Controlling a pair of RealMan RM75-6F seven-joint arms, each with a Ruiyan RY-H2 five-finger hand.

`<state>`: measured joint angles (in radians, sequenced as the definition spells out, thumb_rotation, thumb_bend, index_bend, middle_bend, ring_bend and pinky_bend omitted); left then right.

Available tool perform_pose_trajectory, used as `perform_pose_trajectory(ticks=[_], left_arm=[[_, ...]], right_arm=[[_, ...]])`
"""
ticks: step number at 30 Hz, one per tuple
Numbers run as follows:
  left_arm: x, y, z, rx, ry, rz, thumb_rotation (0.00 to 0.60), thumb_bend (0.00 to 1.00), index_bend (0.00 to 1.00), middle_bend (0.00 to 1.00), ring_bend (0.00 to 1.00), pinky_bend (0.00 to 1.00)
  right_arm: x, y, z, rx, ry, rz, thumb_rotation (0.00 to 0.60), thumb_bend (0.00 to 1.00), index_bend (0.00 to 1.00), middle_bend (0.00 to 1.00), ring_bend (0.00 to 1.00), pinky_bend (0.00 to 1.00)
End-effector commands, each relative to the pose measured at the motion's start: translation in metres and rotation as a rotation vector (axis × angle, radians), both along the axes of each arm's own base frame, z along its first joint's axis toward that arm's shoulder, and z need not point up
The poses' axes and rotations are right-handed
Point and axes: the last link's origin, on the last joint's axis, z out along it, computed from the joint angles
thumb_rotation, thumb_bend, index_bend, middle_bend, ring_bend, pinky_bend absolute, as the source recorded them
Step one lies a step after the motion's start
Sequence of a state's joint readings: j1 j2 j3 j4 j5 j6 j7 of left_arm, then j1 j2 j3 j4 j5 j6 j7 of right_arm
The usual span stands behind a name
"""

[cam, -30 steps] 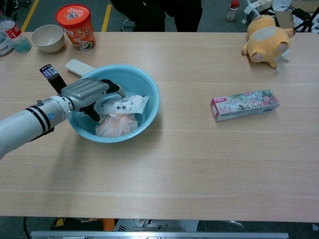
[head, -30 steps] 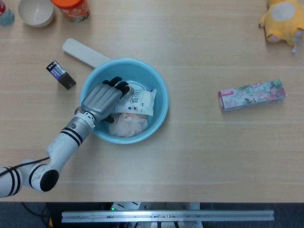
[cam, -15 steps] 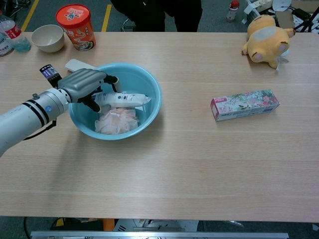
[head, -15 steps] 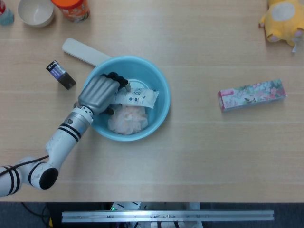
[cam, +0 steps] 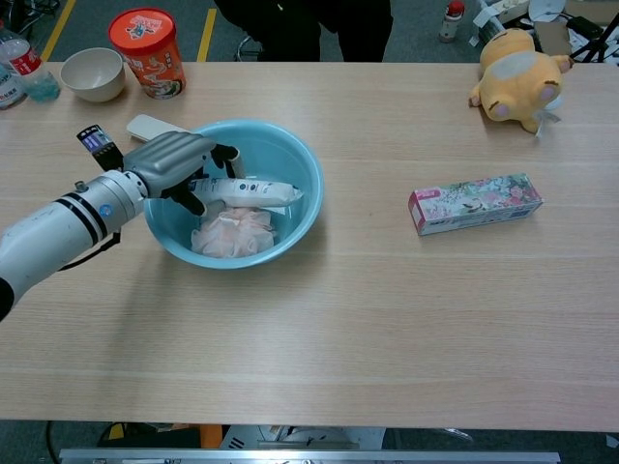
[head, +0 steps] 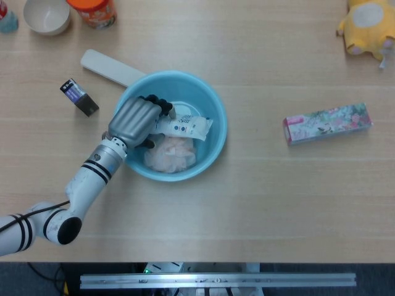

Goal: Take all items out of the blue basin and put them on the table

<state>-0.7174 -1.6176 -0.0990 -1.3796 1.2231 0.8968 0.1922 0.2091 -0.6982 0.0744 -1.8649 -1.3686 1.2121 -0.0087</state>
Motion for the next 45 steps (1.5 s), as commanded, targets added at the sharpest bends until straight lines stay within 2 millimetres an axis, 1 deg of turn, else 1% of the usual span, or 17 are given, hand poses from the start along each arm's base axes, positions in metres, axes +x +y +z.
perform_pose_trajectory(ticks=[1,2,6,9,12,15,21,25,29,34,37,40,45], left_arm=[[0.002,0.002,0.000,0.021,-0.011,0.002,0.600,0.32,0.42,0.43,0.36,0.43],[0.002,0.003,0.000,0.027,-0.011,0.002,0.600,0.32,0.46,0.46,0.40,0.44],[0.003,0.004,-0.001,0.027,-0.019,0.017,0.600,0.32,0.55,0.55,0.47,0.46],[0.004,0.004,-0.001,0.030,-0.026,0.021,0.600,0.32,0.58,0.58,0.49,0.46],[0.006,0.004,0.001,0.033,-0.043,0.029,0.600,0.32,0.59,0.61,0.53,0.50],[0.006,0.006,0.006,0.041,-0.064,0.038,0.600,0.32,0.60,0.62,0.54,0.51],[0.005,0.006,0.024,0.052,-0.104,0.053,0.600,0.32,0.61,0.63,0.54,0.51],[0.007,0.004,0.042,0.063,-0.153,0.057,0.600,0.32,0.61,0.63,0.54,0.51],[0.013,0.006,0.062,0.097,-0.226,0.057,0.600,0.32,0.61,0.63,0.54,0.51],[0.019,0.020,0.081,0.152,-0.267,0.066,0.600,0.32,0.60,0.63,0.53,0.51],[0.022,0.034,0.088,0.190,-0.274,0.078,0.600,0.32,0.60,0.63,0.53,0.51],[0.021,0.048,0.090,0.222,-0.265,0.097,0.600,0.32,0.60,0.63,0.52,0.51],[0.023,0.070,0.088,0.269,-0.244,0.121,0.600,0.32,0.59,0.62,0.51,0.51]], right_arm=[[0.000,0.000,0.001,-0.002,-0.001,0.001,0.600,0.02,0.00,0.18,0.09,0.26],[0.000,0.000,0.001,-0.003,-0.001,0.001,0.600,0.02,0.00,0.18,0.09,0.26],[-0.001,0.000,0.001,-0.004,-0.004,-0.001,0.600,0.02,0.00,0.18,0.09,0.26],[-0.001,0.000,0.001,-0.003,-0.008,0.000,0.600,0.02,0.00,0.18,0.09,0.26],[-0.001,-0.001,0.001,-0.006,-0.009,0.001,0.600,0.02,0.00,0.18,0.09,0.26],[-0.001,0.000,0.002,-0.007,-0.010,0.002,0.600,0.02,0.00,0.18,0.09,0.26],[0.000,0.000,0.003,-0.010,-0.014,0.007,0.600,0.02,0.00,0.18,0.09,0.26],[0.001,0.000,0.002,-0.008,-0.017,0.011,0.600,0.02,0.00,0.18,0.10,0.26],[0.003,-0.001,0.000,-0.004,-0.019,0.019,0.600,0.02,0.00,0.18,0.10,0.26],[0.005,0.000,-0.002,0.001,-0.019,0.025,0.600,0.02,0.00,0.18,0.10,0.26],[0.005,0.000,-0.002,0.003,-0.018,0.024,0.600,0.02,0.00,0.18,0.10,0.26],[0.005,0.001,-0.002,0.003,-0.019,0.023,0.600,0.02,0.00,0.18,0.10,0.26],[0.005,0.002,-0.002,0.003,-0.019,0.023,0.600,0.02,0.00,0.18,0.10,0.26]])
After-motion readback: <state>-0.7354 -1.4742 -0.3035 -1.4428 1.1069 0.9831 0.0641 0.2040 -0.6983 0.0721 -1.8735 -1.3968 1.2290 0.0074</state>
